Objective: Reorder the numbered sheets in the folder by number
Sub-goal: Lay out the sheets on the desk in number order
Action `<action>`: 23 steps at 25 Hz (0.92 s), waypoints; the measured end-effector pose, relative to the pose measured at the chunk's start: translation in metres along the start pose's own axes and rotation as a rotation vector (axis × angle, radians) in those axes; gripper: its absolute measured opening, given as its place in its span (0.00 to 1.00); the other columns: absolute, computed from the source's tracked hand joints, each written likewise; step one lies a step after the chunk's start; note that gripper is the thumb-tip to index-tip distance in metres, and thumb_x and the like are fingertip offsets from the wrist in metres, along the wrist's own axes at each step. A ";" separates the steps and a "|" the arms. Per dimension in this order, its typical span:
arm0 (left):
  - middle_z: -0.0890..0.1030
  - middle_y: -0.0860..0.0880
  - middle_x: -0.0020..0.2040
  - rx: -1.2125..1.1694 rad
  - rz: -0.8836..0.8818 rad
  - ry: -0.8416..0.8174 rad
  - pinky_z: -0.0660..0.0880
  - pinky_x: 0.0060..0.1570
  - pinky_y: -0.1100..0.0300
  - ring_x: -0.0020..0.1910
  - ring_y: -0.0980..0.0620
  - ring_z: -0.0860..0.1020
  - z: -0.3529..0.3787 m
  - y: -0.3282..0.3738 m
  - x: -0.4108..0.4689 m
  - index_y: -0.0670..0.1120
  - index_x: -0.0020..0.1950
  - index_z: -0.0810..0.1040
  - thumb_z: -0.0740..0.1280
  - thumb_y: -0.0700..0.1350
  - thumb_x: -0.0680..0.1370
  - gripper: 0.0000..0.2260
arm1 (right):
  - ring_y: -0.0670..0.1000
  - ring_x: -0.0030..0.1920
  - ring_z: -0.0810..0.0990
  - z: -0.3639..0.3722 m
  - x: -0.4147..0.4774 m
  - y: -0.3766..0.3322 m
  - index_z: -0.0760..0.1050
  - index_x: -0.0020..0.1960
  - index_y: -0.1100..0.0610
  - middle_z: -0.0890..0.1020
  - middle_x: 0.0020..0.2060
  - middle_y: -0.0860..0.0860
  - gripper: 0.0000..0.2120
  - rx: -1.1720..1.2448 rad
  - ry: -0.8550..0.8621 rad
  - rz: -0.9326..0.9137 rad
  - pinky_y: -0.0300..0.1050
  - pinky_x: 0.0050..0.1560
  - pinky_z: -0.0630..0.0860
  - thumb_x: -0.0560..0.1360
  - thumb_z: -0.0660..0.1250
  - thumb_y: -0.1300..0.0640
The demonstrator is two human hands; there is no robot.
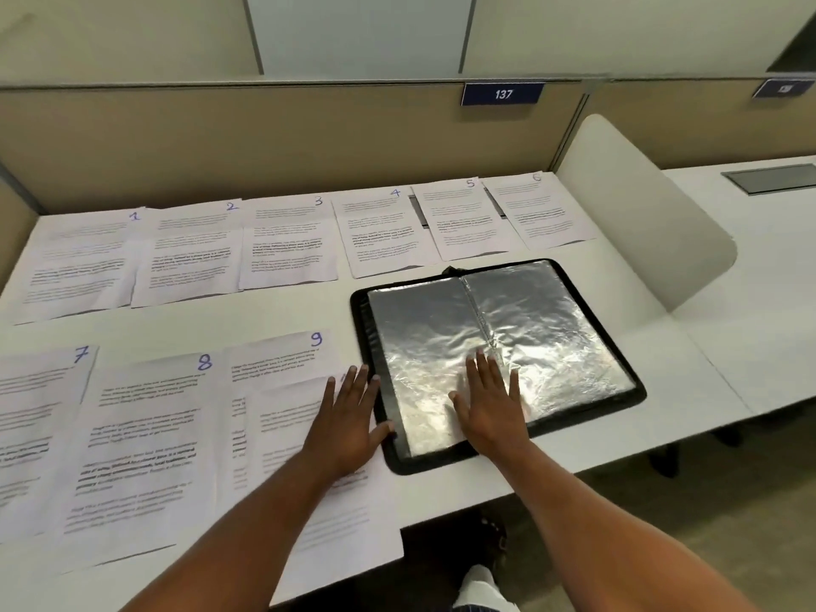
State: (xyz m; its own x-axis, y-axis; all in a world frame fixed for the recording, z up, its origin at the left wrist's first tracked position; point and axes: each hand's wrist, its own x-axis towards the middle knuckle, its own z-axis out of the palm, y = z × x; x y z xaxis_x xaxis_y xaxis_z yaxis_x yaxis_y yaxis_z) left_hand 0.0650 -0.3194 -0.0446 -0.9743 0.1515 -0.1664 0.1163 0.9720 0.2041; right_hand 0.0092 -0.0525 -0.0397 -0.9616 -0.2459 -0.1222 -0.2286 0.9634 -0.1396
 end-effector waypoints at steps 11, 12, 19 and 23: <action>0.34 0.47 0.82 -0.046 -0.244 -0.075 0.34 0.78 0.43 0.79 0.49 0.30 0.041 0.167 0.101 0.51 0.83 0.39 0.44 0.69 0.81 0.36 | 0.53 0.83 0.40 -0.002 0.068 0.228 0.42 0.84 0.51 0.42 0.83 0.52 0.37 0.055 -0.050 -0.009 0.63 0.79 0.36 0.82 0.41 0.31; 0.35 0.47 0.82 -0.057 -0.267 -0.071 0.34 0.78 0.43 0.79 0.49 0.30 0.045 0.175 0.101 0.51 0.83 0.39 0.43 0.69 0.80 0.37 | 0.53 0.83 0.41 -0.004 0.065 0.239 0.43 0.84 0.50 0.43 0.83 0.51 0.37 0.058 -0.048 -0.019 0.64 0.79 0.36 0.82 0.41 0.31; 0.34 0.47 0.81 -0.061 -0.286 -0.076 0.34 0.78 0.43 0.79 0.50 0.29 0.058 0.242 0.105 0.50 0.82 0.37 0.37 0.71 0.78 0.38 | 0.53 0.83 0.39 -0.011 0.035 0.305 0.41 0.84 0.48 0.41 0.83 0.50 0.36 0.064 -0.055 -0.017 0.65 0.79 0.38 0.83 0.42 0.31; 0.32 0.47 0.81 -0.088 -0.262 -0.099 0.34 0.77 0.43 0.78 0.50 0.28 0.063 0.284 0.114 0.51 0.82 0.36 0.38 0.70 0.79 0.38 | 0.52 0.82 0.37 -0.019 0.027 0.350 0.38 0.84 0.46 0.39 0.83 0.49 0.36 0.042 -0.065 -0.010 0.64 0.80 0.37 0.82 0.41 0.30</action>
State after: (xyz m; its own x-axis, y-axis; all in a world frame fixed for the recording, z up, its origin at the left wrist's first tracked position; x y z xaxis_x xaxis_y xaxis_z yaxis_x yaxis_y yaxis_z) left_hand -0.0010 -0.0149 -0.0669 -0.9447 -0.0819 -0.3175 -0.1586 0.9616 0.2238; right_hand -0.1001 0.2801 -0.0731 -0.9471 -0.2634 -0.1836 -0.2305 0.9558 -0.1824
